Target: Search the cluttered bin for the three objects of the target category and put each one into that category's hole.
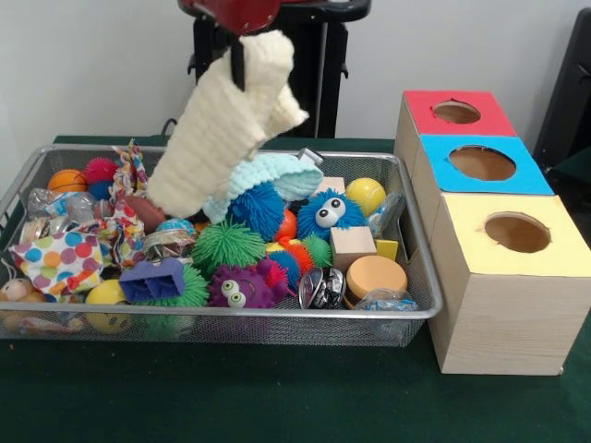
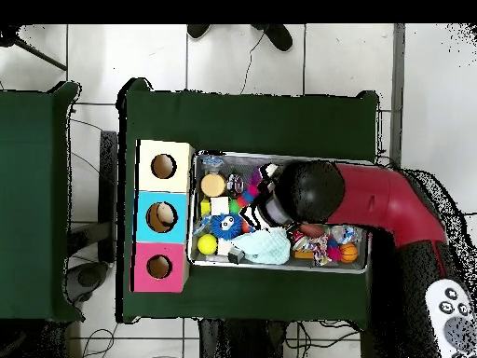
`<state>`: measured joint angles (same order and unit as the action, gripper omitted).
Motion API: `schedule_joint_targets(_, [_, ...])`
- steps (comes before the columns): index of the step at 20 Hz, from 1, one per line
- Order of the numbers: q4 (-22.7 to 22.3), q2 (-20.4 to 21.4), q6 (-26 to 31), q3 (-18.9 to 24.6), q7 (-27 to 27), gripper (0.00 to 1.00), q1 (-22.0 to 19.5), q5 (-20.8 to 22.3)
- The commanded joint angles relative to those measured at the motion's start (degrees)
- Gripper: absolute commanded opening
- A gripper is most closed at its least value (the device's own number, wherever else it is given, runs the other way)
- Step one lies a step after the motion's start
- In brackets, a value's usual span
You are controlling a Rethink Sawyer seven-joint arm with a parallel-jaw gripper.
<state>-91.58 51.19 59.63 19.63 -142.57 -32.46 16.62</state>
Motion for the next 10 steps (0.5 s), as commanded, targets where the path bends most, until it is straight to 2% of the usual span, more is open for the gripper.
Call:
schedule_joint_targets(1, [2.24,7.37,16.95,0.07,0.43,0.0,2.42,-5.27])
schedule_joint_targets(6, [3.88,8.79,20.27,0.45,0.49,0.0,3.14,-7.27])
schedule_joint_targets(10, [3.89,7.53,17.73,-0.23,-0.6,0.0,4.03,-6.93])
